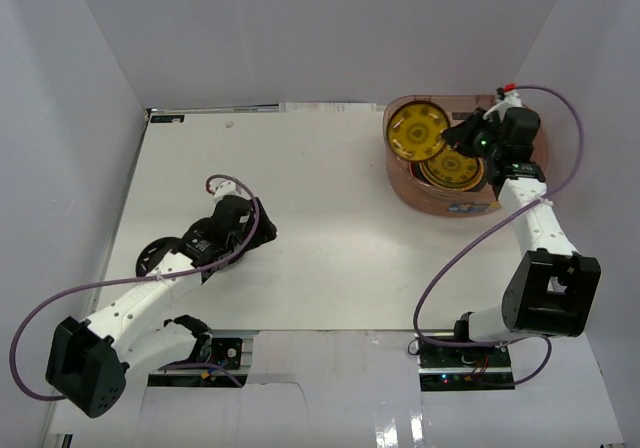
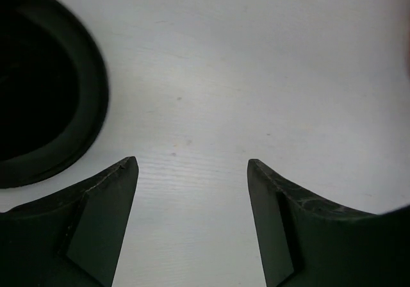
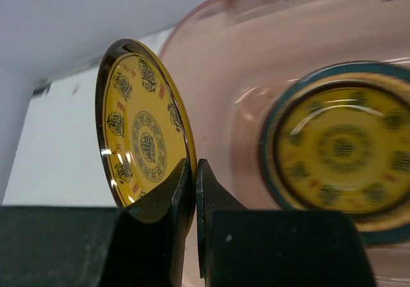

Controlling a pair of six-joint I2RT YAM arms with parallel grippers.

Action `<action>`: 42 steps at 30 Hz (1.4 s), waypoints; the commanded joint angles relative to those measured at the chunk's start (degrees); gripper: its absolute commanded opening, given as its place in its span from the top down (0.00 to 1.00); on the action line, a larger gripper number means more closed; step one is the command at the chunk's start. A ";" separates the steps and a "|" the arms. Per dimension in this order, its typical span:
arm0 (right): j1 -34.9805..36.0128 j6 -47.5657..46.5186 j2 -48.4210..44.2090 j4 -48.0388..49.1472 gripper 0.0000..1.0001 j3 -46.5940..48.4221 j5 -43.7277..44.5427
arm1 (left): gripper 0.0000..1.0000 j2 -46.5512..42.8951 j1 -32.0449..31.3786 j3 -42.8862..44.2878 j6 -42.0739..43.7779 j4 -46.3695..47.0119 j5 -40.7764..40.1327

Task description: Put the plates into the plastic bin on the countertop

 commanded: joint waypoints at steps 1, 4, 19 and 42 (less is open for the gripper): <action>-5.92 5.93 2.82 4.49 0.92 1.52 7.76 | 0.18 -7.85 4.37 -4.31 -5.64 -6.46 -5.24; -9.27 6.02 5.55 4.58 0.92 1.34 9.36 | 0.15 -11.28 8.68 -6.43 -7.39 -8.66 -3.93; -12.00 8.92 6.28 8.62 0.41 -4.89 10.51 | 0.13 -16.83 25.21 -18.21 -16.27 -7.08 2.05; 31.32 5.58 -0.88 16.19 0.24 -14.57 6.46 | 1.00 -15.16 26.62 -24.19 -13.65 7.42 8.90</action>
